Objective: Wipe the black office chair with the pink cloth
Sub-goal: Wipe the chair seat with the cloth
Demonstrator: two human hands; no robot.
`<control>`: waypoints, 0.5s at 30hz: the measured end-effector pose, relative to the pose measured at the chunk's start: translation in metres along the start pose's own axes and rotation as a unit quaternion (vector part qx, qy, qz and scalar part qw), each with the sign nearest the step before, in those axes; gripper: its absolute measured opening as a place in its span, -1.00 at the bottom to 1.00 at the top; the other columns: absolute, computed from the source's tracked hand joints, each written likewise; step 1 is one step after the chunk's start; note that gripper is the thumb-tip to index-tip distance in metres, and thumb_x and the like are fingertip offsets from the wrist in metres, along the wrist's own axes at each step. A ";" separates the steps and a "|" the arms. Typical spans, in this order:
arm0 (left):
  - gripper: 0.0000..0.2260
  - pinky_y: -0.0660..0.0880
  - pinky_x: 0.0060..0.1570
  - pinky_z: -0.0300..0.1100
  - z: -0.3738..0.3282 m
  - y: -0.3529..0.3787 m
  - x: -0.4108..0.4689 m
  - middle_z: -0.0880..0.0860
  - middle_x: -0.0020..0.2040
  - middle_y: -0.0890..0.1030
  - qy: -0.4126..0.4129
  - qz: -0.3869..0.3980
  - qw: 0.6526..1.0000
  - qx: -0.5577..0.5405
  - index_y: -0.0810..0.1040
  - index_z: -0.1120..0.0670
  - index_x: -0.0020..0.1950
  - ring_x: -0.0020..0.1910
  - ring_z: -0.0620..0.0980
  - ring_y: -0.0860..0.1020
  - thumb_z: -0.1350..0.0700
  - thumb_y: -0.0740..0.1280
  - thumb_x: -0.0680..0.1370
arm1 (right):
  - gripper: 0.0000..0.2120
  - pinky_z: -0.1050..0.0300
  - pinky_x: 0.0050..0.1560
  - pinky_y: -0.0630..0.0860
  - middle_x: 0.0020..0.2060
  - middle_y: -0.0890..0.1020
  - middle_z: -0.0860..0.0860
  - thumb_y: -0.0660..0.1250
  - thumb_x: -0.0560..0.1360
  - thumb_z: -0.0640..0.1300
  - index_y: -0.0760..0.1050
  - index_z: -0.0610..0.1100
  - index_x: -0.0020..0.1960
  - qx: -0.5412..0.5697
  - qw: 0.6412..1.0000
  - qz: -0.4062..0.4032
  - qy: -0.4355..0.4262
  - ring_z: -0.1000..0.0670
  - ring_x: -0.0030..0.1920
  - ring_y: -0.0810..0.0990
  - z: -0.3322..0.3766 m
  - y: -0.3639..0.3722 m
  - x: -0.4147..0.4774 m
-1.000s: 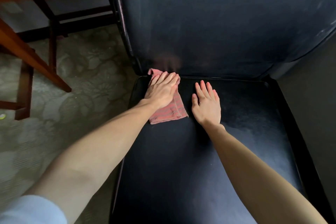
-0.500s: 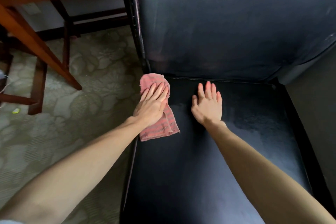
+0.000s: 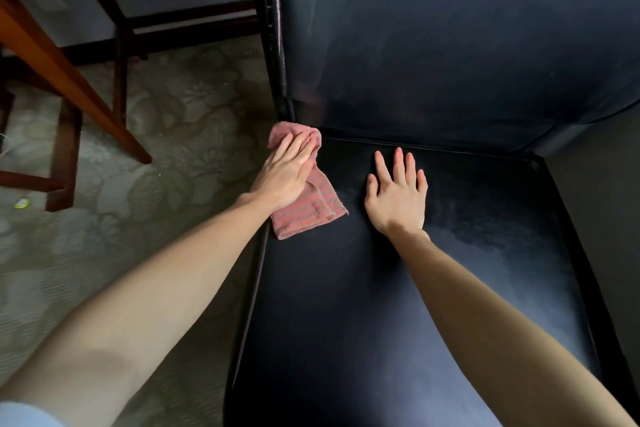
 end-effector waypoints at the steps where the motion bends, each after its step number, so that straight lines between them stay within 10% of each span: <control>1: -0.55 -0.15 0.56 -0.02 0.001 0.002 -0.010 -0.08 0.64 -0.13 -0.006 -0.003 1.000 0.000 -0.06 -0.05 0.63 0.59 -0.05 -0.21 -0.01 -0.08 0.73 | -0.48 -0.07 0.55 -0.19 0.59 -0.06 -0.06 -0.10 0.65 0.10 -0.02 0.09 0.59 -0.003 1.000 0.002 0.000 -0.07 0.58 -0.18 0.001 0.000 0.000; 15: -0.52 -0.20 0.53 -0.06 -0.005 0.008 -0.006 -0.04 0.63 -0.20 -0.019 0.003 1.000 0.021 -0.12 -0.05 0.63 0.59 -0.04 -0.25 -0.07 -0.12 0.72 | -0.51 -0.02 0.54 -0.21 0.59 -0.07 -0.09 -0.07 0.66 0.14 0.03 0.12 0.58 0.022 0.997 0.030 -0.062 -0.07 0.58 -0.20 0.032 0.005 -0.045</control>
Point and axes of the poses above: each hand's wrist, its own x-axis towards the middle knuckle, its own y-axis out of the palm, z = x × y, the point moved 5 cm from there along x, towards the middle knuckle
